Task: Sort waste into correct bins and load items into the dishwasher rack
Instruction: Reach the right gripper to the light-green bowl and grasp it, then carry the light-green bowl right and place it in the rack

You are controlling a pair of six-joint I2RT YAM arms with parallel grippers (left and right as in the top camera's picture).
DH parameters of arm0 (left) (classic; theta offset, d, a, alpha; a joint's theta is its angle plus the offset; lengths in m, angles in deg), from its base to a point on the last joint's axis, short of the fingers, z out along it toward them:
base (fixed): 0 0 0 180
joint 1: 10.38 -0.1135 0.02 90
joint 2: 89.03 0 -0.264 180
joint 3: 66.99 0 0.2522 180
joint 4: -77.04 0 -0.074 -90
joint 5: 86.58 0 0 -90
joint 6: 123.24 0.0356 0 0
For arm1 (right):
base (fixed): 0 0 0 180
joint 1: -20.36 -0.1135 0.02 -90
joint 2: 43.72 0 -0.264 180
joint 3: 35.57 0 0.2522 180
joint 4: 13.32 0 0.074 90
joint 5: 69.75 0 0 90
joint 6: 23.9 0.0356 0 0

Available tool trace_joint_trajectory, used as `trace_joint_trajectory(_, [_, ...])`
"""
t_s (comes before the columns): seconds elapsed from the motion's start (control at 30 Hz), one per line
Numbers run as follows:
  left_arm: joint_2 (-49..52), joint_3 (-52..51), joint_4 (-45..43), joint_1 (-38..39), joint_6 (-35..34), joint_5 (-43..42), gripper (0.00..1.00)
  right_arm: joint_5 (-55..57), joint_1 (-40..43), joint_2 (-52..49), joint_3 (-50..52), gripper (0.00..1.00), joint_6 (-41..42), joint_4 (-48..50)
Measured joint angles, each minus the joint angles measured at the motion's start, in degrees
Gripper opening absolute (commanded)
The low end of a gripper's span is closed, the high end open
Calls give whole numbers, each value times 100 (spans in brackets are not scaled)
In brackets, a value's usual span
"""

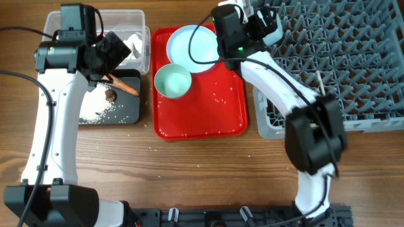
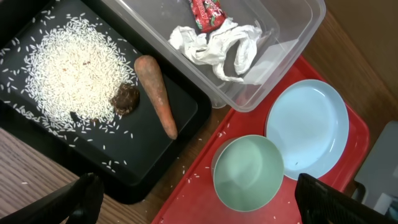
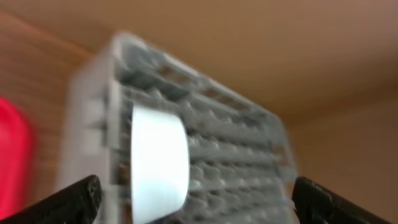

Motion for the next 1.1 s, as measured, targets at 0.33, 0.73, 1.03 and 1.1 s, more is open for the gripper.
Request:
trace_joint_trajectory(0.33, [0, 0, 2, 0, 0, 0, 100, -5777, -61, 826, 164, 81, 3434, -1537])
trace_joint_trajectory(0.73, [0, 0, 2, 0, 0, 0, 100, -6688, -730, -367, 658, 36, 5737, -1196])
trace_joint_trajectory(1.03, [0, 0, 2, 0, 0, 0, 100, -6540, -817, -562, 664, 4, 6164, -1384])
trace_joint_trajectory(1.1, [0, 0, 2, 0, 0, 0, 100, -6551, -785, -560, 662, 4, 6144, -1473])
